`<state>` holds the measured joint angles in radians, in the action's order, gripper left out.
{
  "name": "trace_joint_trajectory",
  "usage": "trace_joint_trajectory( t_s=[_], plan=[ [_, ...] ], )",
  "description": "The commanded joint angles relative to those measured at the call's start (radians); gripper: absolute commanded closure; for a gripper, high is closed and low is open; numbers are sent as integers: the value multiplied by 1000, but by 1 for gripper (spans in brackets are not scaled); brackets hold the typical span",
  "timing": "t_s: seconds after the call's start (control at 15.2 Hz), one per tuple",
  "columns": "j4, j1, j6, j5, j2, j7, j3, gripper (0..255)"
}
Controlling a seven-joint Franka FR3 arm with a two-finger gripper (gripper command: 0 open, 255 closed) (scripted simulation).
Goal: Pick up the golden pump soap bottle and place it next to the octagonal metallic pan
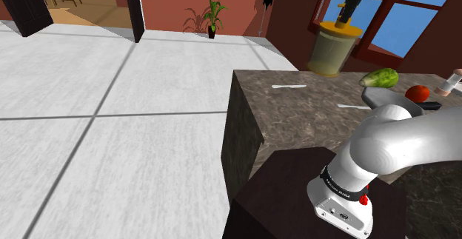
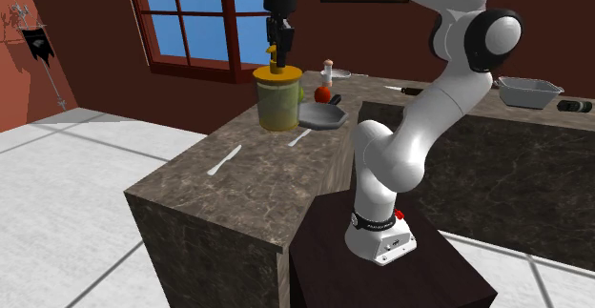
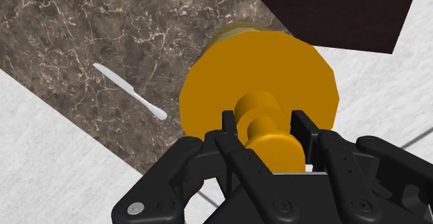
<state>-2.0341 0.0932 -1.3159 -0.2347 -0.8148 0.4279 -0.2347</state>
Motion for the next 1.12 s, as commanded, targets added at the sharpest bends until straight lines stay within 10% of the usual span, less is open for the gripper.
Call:
trace_joint_trajectory(
  t_s=[0.0, 1.06],
  plan=[
    [-5, 5, -15, -31, -1, 46, -46, 255],
    [69, -25, -234, -191, 169, 393, -478, 255]
  ],
)
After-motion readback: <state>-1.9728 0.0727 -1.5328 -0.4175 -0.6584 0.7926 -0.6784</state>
